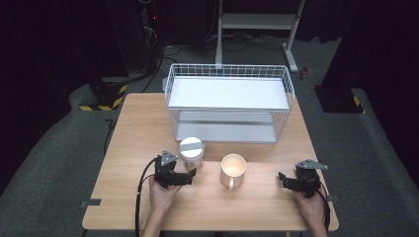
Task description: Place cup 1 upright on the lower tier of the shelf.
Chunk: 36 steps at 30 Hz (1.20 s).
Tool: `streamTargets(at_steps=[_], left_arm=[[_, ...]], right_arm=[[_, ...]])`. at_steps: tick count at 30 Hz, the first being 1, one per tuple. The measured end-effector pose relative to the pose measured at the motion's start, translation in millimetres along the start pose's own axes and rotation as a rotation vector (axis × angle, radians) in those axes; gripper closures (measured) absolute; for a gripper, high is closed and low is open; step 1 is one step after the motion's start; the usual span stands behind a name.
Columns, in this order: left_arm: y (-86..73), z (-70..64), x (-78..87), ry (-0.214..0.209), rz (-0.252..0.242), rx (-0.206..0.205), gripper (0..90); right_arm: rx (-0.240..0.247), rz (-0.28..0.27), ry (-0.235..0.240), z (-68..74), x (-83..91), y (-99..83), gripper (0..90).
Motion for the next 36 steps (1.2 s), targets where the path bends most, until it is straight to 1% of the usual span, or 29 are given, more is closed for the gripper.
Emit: streamTargets(at_steps=[1,5,8,10,17,18,20,22,24,26,30,33,36], left_arm=[[1.0,-1.0,-2.4,0.002,0.004,-0.013,1.8],[4.5,-3.4,-4.2,0.0,-0.001,-0.013,2.0],[9.0,-5.5,-6.6,-0.003,-0.006,-0.021,2.1],[10.8,-6.4,-7.5,-0.006,-0.016,-0.012,2.7],[11.4,-5.6,-11.8,-0.001,-0.018,-0.012,4.1],[12.3,-5.3,-12.5,0.0,-0.026,-0.008,4.6],[13.0,-5.6,-13.3,0.0,-0.025,-0.005,4.8],[14.7,-6.4,-14.1,0.0,-0.019,-0.022,4.5],[16.0,-7.8,-14.1,-0.003,-0.021,-0.02,4.4],[19.1,-9.0,-16.0,0.003,-0.021,-0.028,4.2],[20.0,-9.7,-19.1,0.005,-0.021,-0.031,3.8],[21.0,-10.4,-20.6,0.001,-0.024,-0.022,4.2],[21.9,-9.9,-21.5,-0.003,-0.031,-0.018,8.8]], right_arm=[[0.0,0.0,0.0,0.0,0.0,0.0,22.2],[0.0,0.0,0.0,0.0,0.0,0.0,22.2],[0.0,0.0,0.0,0.0,0.0,0.0,22.2],[0.0,0.0,0.0,0.0,0.0,0.0,22.1],[0.0,0.0,0.0,0.0,0.0,0.0,22.2],[0.0,0.0,0.0,0.0,0.0,0.0,22.2],[0.0,0.0,0.0,0.0,0.0,0.0,22.2],[0.0,0.0,0.0,0.0,0.0,0.0,22.2],[0.0,0.0,0.0,0.0,0.0,0.0,22.2],[0.0,0.0,0.0,0.0,0.0,0.0,22.1],[0.0,0.0,0.0,0.0,0.0,0.0,22.2],[-0.002,0.0,0.0,0.2,0.0,-0.1,22.2],[-0.001,0.0,0.0,0.2,0.0,-0.1,22.2]])
Point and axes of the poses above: each handheld gripper's, and its own axes: x roughly backward along the jaws, y roughly out of its top, z roughly to its left, the point moved 7 cm from there along -x, roughly forward along the jaws, and after that the axes turned 11 degrees about y, right-handed, at the moved point
